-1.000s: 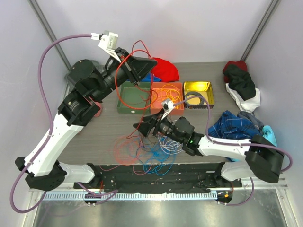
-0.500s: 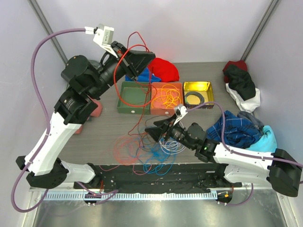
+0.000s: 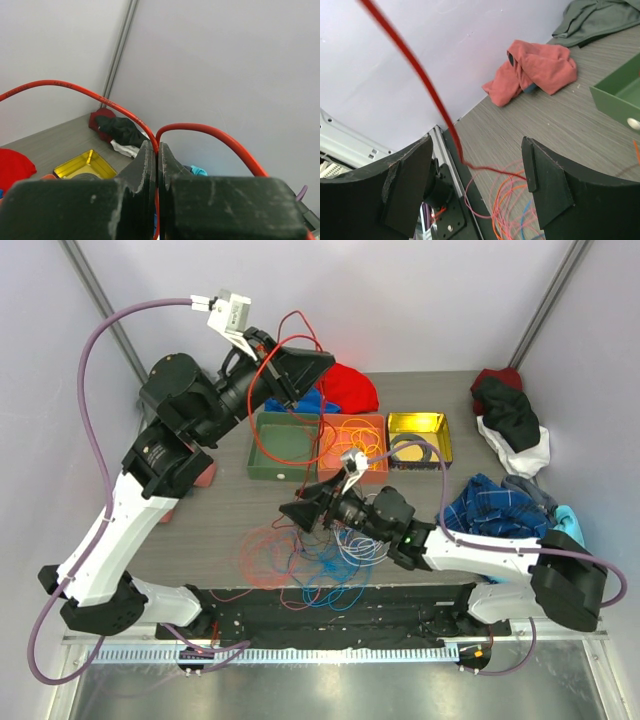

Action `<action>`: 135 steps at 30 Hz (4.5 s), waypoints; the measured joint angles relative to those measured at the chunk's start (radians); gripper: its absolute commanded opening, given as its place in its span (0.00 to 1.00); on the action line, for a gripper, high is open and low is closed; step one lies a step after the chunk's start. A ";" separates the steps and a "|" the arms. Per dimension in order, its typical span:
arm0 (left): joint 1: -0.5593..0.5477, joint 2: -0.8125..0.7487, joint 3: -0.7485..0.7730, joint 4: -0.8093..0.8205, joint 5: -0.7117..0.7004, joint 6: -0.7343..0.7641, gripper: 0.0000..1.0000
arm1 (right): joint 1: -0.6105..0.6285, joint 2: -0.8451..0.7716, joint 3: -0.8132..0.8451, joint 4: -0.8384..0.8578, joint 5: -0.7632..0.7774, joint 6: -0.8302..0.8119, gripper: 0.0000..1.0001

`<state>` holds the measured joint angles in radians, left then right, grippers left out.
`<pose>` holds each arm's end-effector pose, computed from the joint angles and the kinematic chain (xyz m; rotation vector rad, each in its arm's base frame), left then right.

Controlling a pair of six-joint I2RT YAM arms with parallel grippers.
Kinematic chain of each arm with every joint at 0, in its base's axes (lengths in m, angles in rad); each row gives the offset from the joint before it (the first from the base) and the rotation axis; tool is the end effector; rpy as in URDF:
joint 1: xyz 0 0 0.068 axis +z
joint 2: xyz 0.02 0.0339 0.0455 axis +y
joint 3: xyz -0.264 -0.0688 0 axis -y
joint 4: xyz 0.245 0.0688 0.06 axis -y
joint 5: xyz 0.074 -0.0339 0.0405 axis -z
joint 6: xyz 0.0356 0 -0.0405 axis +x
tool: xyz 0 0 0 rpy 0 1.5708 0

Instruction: Untangle the cables

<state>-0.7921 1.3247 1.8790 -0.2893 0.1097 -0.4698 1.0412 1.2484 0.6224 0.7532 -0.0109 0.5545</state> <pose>0.1644 -0.1721 0.5782 0.3225 1.3602 -1.1373 0.1405 0.2408 0.2829 -0.3910 1.5341 1.2934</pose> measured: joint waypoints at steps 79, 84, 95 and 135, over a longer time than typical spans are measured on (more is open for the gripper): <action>-0.009 -0.456 -1.075 0.523 0.006 -0.027 0.33 | -0.293 0.080 1.046 -1.174 -0.134 0.107 0.01; -0.009 -0.462 -1.092 0.535 0.006 -0.028 0.34 | -0.293 0.080 1.057 -1.181 -0.135 0.107 0.01; -0.009 -0.546 -1.139 0.534 -0.014 -0.027 0.36 | -0.293 0.080 1.075 -1.204 -0.107 0.091 0.01; -0.009 -0.474 -1.168 0.604 0.012 -0.029 0.52 | -0.293 0.118 1.116 -1.241 -0.164 0.100 0.01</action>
<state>-0.8013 0.8509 0.7105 0.3149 0.1215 -0.4984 0.7486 1.3666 1.7382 -0.4877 -0.1753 0.6544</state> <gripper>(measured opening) 0.511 0.044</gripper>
